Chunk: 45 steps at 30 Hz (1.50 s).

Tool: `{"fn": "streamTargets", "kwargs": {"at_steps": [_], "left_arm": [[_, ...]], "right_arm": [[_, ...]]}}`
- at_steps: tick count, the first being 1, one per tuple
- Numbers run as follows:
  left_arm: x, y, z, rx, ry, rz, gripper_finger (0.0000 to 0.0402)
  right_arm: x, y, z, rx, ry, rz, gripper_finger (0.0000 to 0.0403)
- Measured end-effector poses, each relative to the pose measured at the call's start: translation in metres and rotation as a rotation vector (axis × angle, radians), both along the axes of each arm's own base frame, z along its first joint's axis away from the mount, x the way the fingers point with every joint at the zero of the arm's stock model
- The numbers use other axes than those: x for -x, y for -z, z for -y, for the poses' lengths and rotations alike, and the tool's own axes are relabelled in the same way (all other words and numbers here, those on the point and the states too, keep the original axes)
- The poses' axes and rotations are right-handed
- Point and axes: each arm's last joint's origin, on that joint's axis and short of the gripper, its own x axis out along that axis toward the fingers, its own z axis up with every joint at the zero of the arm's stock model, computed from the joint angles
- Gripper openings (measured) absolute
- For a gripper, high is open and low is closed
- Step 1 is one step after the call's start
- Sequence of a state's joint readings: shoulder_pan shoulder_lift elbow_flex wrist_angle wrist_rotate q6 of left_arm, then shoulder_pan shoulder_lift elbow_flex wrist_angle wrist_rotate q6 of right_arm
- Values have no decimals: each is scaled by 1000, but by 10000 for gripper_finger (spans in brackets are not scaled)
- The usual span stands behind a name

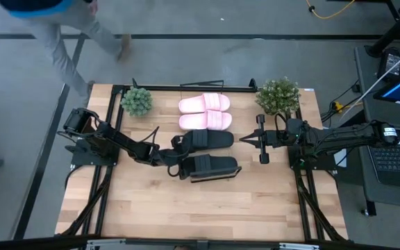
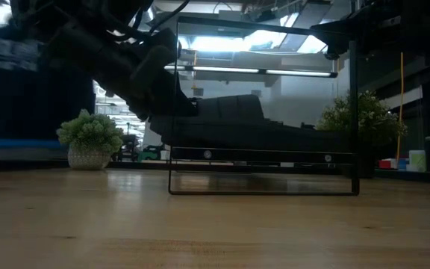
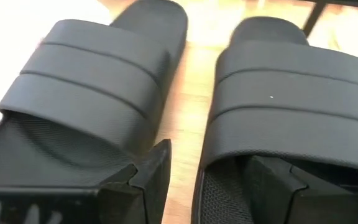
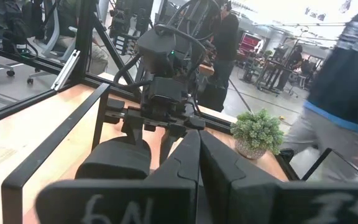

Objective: Pick and place slides into the shelf
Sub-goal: Put the black slides on the shelf

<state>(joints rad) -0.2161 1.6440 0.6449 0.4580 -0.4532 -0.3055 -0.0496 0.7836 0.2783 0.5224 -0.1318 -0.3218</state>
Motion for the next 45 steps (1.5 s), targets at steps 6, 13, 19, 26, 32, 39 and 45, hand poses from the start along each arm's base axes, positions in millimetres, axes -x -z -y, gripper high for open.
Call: {"fn": "streamTargets", "kwargs": {"at_steps": [6,13,19,26,32,39,45], "left_arm": [[0,0,1,-6,35,-9,170],[0,0,0,-34,27,-12,170],[0,-1,-2,-55,-12,-3,170],[0,-1,-2,-55,-13,-2,166],[0,-1,-2,-58,-18,-2,165],[1,1,-2,-52,2,-27,165],[1,1,0,-43,66,-40,165]], "right_arm": [[0,0,0,0,0,0,14],[0,0,0,0,0,0,14],[0,0,0,0,0,0,14],[0,0,0,0,0,0,14],[0,0,0,0,0,0,14],[0,0,0,-1,0,0,14],[0,0,0,-2,0,0,14]]}}
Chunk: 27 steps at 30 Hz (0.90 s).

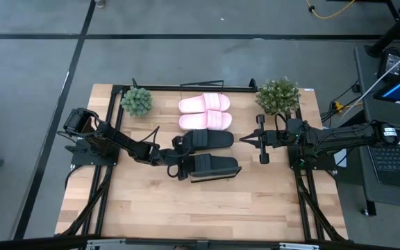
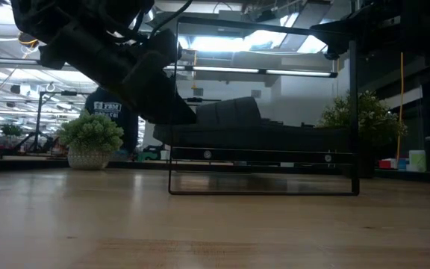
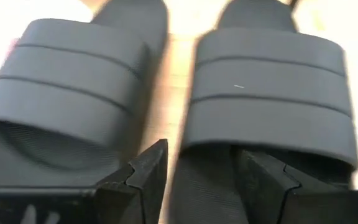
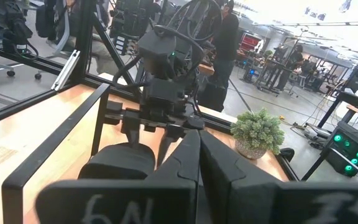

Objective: Pick and place slides into the shelf
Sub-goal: Put the black slides on the shelf, then return to Home Position

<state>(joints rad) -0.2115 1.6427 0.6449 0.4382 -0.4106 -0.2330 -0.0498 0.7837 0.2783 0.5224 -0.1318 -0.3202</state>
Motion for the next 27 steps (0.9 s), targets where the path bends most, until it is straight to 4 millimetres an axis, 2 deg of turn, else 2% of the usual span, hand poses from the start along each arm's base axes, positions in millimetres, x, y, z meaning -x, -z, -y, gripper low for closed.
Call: {"fn": "streamTargets", "kwargs": {"at_steps": [8,21,27], "left_arm": [[5,-12,0,12,31,8,165],[27,-21,-5,-21,26,-162,165],[39,-46,-9,-57,1,-109,165]], "right_arm": [[0,0,0,0,-1,0,14],[0,0,0,-1,0,0,14],[0,0,0,0,0,0,14]]}}
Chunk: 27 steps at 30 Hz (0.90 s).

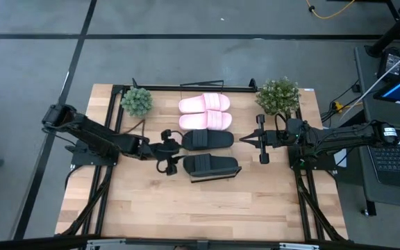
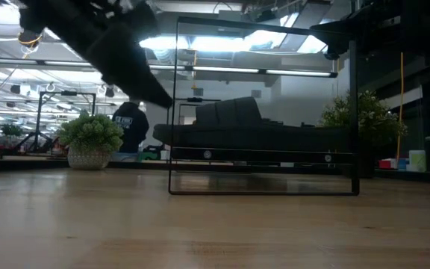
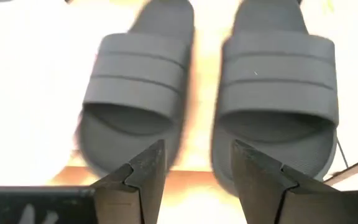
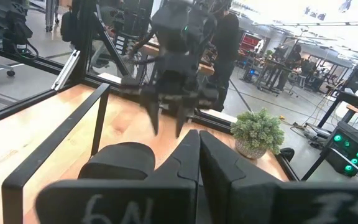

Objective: Pick and place slides into the shelf
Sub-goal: Return to Home Position

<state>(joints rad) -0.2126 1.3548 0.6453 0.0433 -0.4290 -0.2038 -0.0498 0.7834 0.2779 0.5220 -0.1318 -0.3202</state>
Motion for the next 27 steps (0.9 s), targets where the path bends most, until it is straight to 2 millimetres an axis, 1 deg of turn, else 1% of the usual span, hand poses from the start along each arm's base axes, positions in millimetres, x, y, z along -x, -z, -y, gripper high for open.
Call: {"fn": "streamTargets", "kwargs": {"at_steps": [4,7,9,12,15,17,19,23,27], "left_arm": [[17,-21,-4,-43,-50,34,164],[31,-34,-8,-66,-83,41,156],[38,-41,-10,-83,-98,51,142],[48,-47,-14,-137,-119,38,106],[57,-50,-18,-188,-191,26,60],[60,-50,-19,-189,-205,39,28],[63,-45,-20,-191,-204,32,8],[73,-37,-22,-208,-195,19,8],[90,-37,-26,-209,-186,61,2]], "right_arm": [[0,0,0,1,0,0,14],[0,0,0,1,0,-1,14],[0,1,0,2,0,-7,14],[0,2,0,1,0,-21,14],[0,3,0,1,0,-34,14],[0,5,0,-4,0,-49,14],[0,6,0,-5,0,-62,14],[0,9,0,-43,1,-96,14],[0,10,0,-60,2,-108,14]]}}
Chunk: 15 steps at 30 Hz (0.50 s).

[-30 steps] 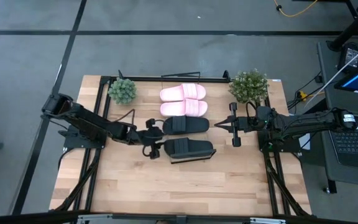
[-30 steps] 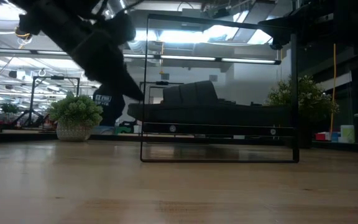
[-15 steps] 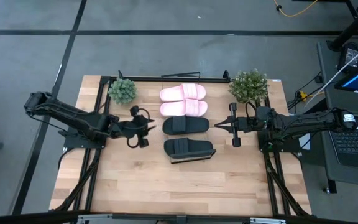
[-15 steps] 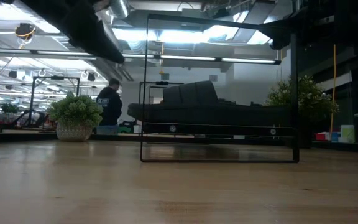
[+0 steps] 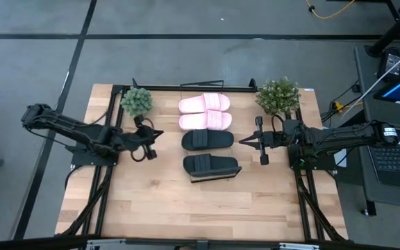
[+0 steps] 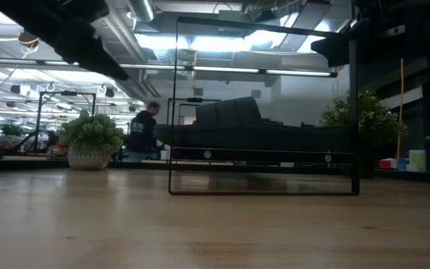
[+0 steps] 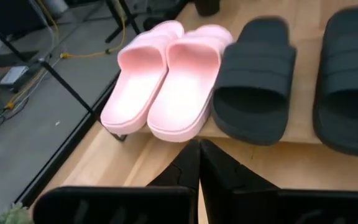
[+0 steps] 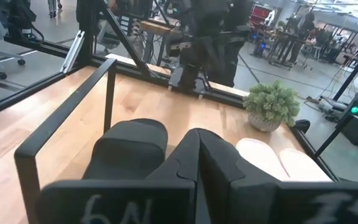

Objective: Pick and place slides into the shelf
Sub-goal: Return to Home Position

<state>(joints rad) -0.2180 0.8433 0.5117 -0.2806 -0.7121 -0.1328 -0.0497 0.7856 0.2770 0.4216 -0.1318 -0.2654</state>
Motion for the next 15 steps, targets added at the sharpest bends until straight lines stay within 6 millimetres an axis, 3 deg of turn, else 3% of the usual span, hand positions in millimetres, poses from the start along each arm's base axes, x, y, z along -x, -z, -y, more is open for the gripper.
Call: {"fn": "streamTargets", "kwargs": {"at_steps": [8,15], "left_arm": [[42,1,-8,42,115,163,1],[55,27,-16,49,277,323,0]], "right_arm": [[2,7,0,-3,0,-16,14],[1,5,0,-53,3,3,14]]}}
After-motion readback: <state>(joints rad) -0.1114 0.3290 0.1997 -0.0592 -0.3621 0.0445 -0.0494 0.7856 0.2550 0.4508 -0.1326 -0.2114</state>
